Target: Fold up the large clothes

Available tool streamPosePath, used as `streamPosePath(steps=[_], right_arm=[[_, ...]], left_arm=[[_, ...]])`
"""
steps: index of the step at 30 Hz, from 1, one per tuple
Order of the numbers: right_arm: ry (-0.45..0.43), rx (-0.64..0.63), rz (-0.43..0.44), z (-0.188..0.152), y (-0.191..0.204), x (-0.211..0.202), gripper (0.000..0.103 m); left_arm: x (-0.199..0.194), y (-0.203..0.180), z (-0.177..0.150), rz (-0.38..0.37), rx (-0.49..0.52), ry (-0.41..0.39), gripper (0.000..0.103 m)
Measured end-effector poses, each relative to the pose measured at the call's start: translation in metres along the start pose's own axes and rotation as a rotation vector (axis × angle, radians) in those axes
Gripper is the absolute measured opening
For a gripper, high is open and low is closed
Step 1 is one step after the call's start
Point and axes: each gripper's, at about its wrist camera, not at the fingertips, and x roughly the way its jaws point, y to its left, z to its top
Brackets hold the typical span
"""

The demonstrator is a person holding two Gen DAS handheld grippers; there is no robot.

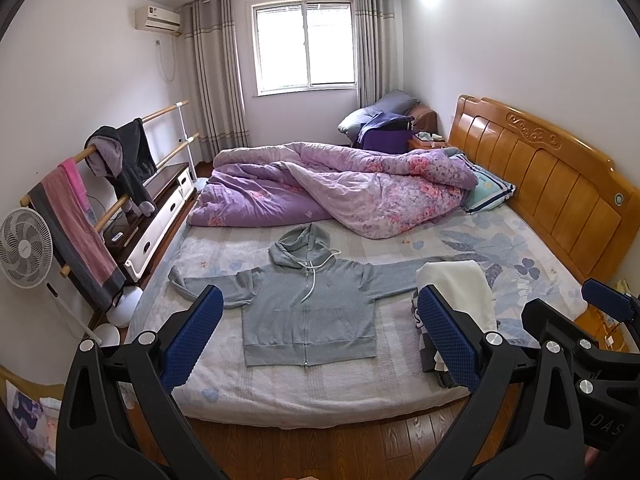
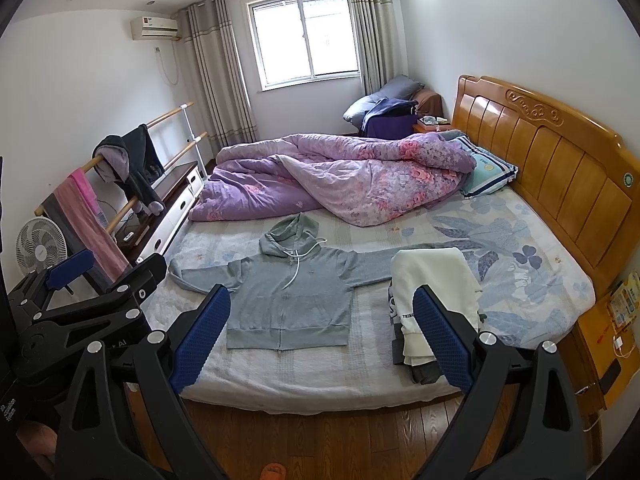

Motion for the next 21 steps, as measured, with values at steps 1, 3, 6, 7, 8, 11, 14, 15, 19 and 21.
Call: streamPosePath(steps=[1,3,6,7,8,11,14,15,19,21], right_arm=[[0.004,-0.002,0.005,-0.001,-0.001,0.002,0.089],[0.012,-0.009,0.012,0.002,-0.002,0.005,0.089],[0.028,-0.019,0.020,0.002,0.001,0.011,0.089],[0.036,-0.019,0.024,0.006,0.000,0.014,0.089],[0.041,-0.021,0.030,0.008,-0.002,0.016,0.089],[0.060,-0.034,0.044,0.011,0.002,0.028,0.089],[0.087,-0.040,0.056,0.015,0.010,0.045,0.089],[0.099,-0.042,0.062,0.015,0.014,0.052,0.089],[0.134,-0.059,0.077,0.023,0.036,0.086,0.089],[0.151,-0.066,0.085,0.028,0.049,0.105,0.089]], left_arm=[[0.001,0.000,-0.001,0.003,-0.002,0.003,0.098],[0.004,-0.001,-0.001,0.011,-0.009,0.014,0.098],[0.011,0.002,-0.003,0.020,-0.019,0.035,0.098],[0.014,0.003,-0.003,0.023,-0.021,0.041,0.098],[0.016,0.005,-0.003,0.028,-0.025,0.046,0.098],[0.028,0.011,-0.004,0.045,-0.039,0.063,0.098],[0.044,0.025,-0.006,0.058,-0.055,0.094,0.098],[0.051,0.030,-0.007,0.066,-0.061,0.104,0.098],[0.079,0.054,-0.006,0.085,-0.078,0.142,0.098],[0.101,0.075,-0.006,0.091,-0.101,0.169,0.098]])
